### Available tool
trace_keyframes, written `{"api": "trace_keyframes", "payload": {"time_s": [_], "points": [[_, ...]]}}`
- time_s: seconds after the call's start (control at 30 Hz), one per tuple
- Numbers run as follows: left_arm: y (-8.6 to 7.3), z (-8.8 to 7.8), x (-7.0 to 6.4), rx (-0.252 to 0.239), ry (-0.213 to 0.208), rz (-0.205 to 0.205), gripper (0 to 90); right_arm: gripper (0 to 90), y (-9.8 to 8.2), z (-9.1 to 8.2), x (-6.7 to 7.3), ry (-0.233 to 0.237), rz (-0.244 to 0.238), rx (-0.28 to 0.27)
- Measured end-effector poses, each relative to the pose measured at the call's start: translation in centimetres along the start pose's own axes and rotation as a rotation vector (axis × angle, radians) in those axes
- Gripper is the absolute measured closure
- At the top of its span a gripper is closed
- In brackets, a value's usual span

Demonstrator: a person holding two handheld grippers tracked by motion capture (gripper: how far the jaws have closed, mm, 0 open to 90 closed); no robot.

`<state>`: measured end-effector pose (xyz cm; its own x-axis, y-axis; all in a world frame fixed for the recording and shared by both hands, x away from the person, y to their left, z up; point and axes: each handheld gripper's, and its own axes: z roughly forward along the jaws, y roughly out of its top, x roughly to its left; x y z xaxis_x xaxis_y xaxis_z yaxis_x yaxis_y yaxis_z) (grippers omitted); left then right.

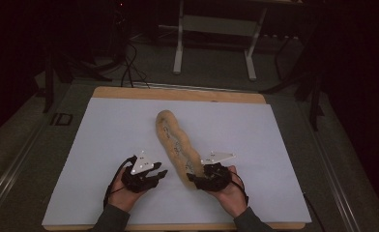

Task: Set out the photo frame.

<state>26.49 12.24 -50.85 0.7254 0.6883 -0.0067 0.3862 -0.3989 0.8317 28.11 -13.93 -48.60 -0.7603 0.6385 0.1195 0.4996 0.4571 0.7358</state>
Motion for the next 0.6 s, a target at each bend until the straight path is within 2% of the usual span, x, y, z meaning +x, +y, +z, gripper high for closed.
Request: {"api": "trace_keyframes", "payload": {"time_s": [0.1, 0.2, 0.6], "points": [[0.0, -0.1, 0.1, 0.000, 0.002, 0.000, 62.6, 61.7, -0.1, -0.4, -0.6, -0.007, 0.010, -0.002], [0.0, -0.1, 0.2, -0.003, 0.005, -0.004, 62.6, 62.4, -0.3, -0.5, -1.2, 0.006, 0.006, -0.004], [-0.1, -1.0, 1.3, -0.022, 0.032, -0.041, 62.4, 63.8, -0.4, -0.8, -2.0, 0.039, -0.003, -0.002]]}}
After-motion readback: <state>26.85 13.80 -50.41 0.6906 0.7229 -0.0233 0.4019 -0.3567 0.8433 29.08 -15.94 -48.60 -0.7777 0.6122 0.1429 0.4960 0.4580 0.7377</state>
